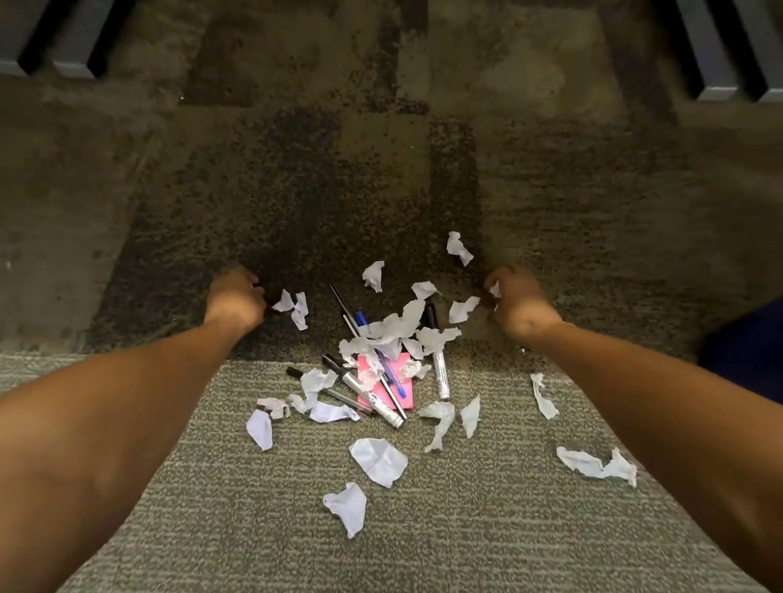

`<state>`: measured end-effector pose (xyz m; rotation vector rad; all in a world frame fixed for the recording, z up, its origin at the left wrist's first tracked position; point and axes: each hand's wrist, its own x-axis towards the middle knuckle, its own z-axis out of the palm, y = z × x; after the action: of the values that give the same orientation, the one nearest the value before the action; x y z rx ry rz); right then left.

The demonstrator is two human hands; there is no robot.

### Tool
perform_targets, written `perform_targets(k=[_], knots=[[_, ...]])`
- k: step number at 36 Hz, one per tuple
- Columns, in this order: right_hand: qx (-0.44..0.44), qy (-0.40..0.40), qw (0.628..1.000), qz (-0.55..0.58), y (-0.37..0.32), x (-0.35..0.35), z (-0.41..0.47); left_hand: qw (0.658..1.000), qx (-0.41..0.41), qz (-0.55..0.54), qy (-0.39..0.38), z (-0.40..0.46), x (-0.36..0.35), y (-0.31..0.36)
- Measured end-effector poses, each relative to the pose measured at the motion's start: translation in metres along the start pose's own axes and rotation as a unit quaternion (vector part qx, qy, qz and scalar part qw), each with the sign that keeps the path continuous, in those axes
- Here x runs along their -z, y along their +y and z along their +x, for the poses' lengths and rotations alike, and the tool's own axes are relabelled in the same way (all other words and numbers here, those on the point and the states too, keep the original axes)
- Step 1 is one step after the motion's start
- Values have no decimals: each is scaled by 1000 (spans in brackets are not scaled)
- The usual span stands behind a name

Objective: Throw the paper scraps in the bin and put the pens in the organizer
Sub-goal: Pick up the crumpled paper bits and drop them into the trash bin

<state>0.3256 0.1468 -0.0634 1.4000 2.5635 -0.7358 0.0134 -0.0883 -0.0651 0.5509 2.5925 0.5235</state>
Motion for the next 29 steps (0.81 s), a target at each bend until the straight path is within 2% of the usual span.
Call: perform_targets(k=[6,12,20,29], knots=[[-36,-57,997,47,-17,29,-20,999,0,-37,-30,-12,19,8],[-72,-106,979,156,-22,47,-31,998,-42,-45,3,-33,41,26],[-59,-21,983,171,-38,71,-41,997,-67,-38,6,-41,55,34],[-52,19,977,204,-44,54,-33,997,-62,-31,-25,-35,44,21]])
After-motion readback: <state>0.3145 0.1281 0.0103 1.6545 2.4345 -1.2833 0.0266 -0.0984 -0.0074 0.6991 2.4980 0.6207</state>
